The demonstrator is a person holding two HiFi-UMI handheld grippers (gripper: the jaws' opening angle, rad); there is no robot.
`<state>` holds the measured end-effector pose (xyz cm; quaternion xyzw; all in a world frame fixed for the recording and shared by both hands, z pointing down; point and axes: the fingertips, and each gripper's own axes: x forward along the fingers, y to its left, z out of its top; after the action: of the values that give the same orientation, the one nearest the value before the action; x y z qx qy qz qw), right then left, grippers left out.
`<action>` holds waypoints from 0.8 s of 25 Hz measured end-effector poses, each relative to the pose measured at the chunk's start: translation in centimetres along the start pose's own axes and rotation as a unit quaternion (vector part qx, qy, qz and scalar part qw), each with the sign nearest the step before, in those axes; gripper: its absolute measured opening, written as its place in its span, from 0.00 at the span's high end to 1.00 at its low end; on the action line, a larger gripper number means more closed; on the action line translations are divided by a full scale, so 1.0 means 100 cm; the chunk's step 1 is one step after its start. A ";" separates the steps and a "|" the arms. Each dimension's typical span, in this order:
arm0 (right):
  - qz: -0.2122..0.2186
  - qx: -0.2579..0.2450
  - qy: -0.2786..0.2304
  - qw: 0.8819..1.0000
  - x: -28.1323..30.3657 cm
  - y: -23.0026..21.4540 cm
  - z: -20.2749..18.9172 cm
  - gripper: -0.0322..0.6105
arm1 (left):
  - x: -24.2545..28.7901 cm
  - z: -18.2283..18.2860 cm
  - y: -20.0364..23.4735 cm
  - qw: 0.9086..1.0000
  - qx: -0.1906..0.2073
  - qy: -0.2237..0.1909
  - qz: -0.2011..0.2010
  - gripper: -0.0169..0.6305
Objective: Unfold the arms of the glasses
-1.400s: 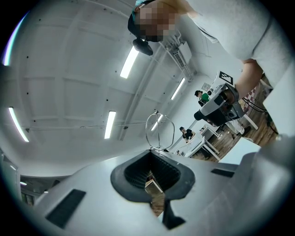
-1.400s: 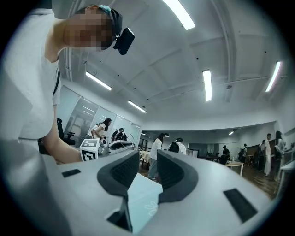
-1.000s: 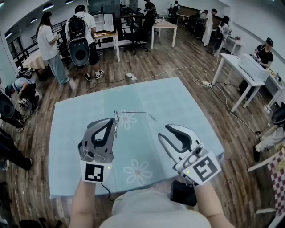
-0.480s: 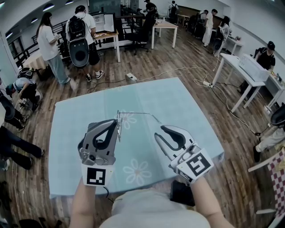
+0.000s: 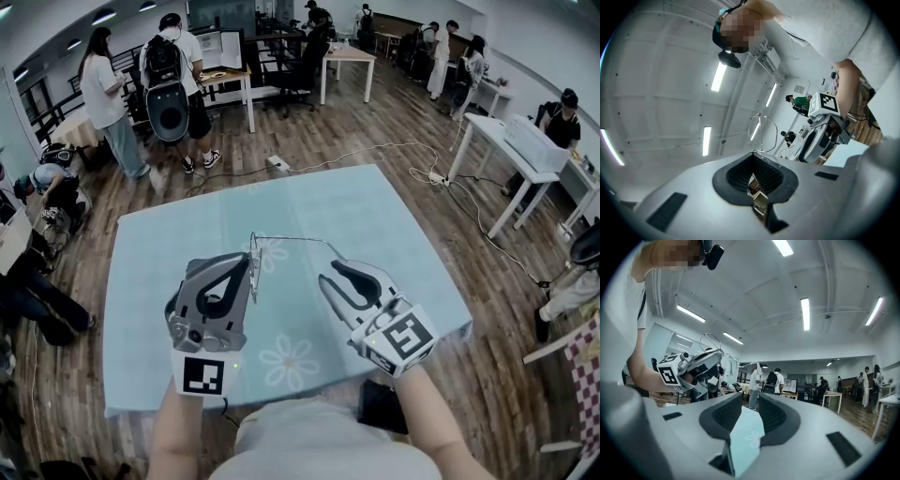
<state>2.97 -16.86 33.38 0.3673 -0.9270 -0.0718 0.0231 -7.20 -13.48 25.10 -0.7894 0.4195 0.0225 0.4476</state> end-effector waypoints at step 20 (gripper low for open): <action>0.073 0.033 -0.045 0.996 0.059 0.038 0.020 0.80 | 0.003 0.001 -0.007 0.998 -0.061 -0.011 0.010 0.96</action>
<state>-4.07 -17.92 31.89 0.2954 -0.9534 -0.0555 -0.0258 -6.49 -13.39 25.39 -0.8109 0.4200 0.0610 0.4029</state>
